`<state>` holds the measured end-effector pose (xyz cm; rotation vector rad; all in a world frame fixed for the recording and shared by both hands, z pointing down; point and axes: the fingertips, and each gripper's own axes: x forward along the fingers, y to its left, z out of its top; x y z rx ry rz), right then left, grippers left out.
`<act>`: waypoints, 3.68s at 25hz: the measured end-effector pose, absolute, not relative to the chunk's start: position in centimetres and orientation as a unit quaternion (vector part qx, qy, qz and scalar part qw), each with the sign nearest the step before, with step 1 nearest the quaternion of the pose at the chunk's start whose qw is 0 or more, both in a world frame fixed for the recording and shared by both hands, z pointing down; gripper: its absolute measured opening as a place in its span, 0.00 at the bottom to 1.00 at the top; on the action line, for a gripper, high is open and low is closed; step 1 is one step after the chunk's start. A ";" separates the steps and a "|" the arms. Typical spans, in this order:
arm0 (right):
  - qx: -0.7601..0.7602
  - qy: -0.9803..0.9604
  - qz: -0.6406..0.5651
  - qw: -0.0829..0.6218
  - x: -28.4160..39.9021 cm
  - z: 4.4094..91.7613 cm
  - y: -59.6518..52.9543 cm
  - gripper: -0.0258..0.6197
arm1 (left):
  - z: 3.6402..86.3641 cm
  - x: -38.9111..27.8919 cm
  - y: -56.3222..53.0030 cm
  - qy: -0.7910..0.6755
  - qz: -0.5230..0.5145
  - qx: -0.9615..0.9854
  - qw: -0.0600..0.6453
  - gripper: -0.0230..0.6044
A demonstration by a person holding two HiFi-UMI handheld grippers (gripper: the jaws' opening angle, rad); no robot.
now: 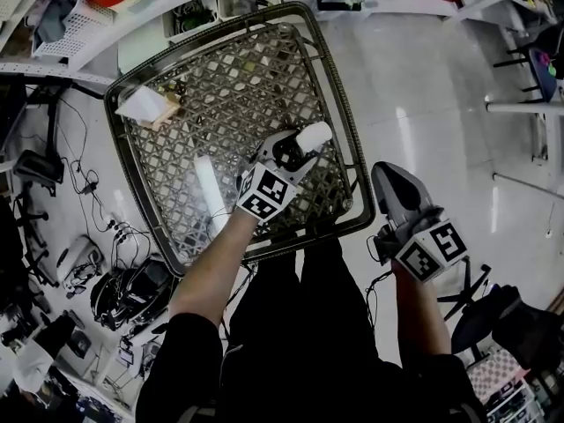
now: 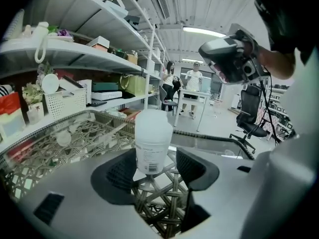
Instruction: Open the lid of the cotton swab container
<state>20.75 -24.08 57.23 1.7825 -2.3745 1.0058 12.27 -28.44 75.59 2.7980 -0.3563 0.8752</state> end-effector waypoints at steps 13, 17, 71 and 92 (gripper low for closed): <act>0.569 -0.755 0.326 -0.001 21.1 57.4 -23.5 0.06 | 77.2 12.7 -29.7 -0.201 0.336 0.919 0.055 0.44; 0.573 -0.752 0.326 -0.003 21.3 57.3 -22.9 0.06 | 76.6 13.2 -28.8 -0.185 0.324 0.926 0.058 0.36; 0.466 -0.861 0.203 -0.023 17.8 39.0 -16.6 0.25 | 47.5 8.2 -19.1 -0.112 0.289 0.950 0.045 0.36; 0.292 -0.951 0.096 0.029 11.6 36.4 -12.9 0.47 | 43.0 12.9 -12.2 0.076 0.293 0.953 -0.005 0.36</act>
